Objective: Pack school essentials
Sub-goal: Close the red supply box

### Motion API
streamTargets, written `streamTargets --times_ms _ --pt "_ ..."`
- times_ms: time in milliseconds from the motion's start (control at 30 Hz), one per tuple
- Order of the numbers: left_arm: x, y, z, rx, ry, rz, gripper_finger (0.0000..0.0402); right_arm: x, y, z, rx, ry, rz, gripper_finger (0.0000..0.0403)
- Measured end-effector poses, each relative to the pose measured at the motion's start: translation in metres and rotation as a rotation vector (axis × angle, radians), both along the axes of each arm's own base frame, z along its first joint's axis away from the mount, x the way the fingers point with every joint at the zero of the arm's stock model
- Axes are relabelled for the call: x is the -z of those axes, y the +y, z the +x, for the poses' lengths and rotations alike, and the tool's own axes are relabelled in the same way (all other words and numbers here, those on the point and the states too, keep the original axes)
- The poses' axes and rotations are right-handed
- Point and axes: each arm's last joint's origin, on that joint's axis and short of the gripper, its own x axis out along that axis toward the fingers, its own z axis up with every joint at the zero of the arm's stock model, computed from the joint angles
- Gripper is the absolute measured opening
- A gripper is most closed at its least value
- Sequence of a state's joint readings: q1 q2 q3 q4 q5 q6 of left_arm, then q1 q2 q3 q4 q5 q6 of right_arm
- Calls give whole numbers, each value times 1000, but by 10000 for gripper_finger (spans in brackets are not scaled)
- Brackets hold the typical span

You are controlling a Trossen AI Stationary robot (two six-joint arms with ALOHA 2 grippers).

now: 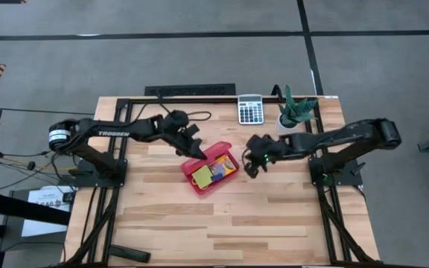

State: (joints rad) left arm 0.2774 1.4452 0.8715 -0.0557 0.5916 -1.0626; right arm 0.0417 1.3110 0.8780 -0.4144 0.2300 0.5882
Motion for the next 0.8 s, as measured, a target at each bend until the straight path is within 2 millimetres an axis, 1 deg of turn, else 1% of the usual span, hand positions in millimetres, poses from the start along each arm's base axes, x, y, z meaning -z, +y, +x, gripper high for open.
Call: streamTargets --times_ms 67,133,233,267,467,567,633,700,800 --pt "2 -9 2 -19 29 36 0 -9 -3 1 1 -67 -41 0" --pt "7 -16 5 -28 55 61 0 -13 -7 7 -6 -139 -60 0" --pt "13 -25 8 -38 89 94 0 -10 -12 21 -15 -199 -75 0" --pt "15 -28 8 -35 106 98 0 -7 -14 23 -17 -192 -82 0" --pt "35 -39 14 -21 200 121 0 17 -16 53 -78 -240 -82 0" --pt "50 -44 18 -6 254 115 0 33 -16 63 -115 -231 -75 0" --pt "57 -47 19 4 284 107 0 47 -16 67 -132 -185 -71 0" --pt "60 -49 21 5 292 104 0 61 -16 72 -160 -150 -76 0" --pt "59 -52 21 3 292 98 0 81 -15 79 -204 -114 -41 0"
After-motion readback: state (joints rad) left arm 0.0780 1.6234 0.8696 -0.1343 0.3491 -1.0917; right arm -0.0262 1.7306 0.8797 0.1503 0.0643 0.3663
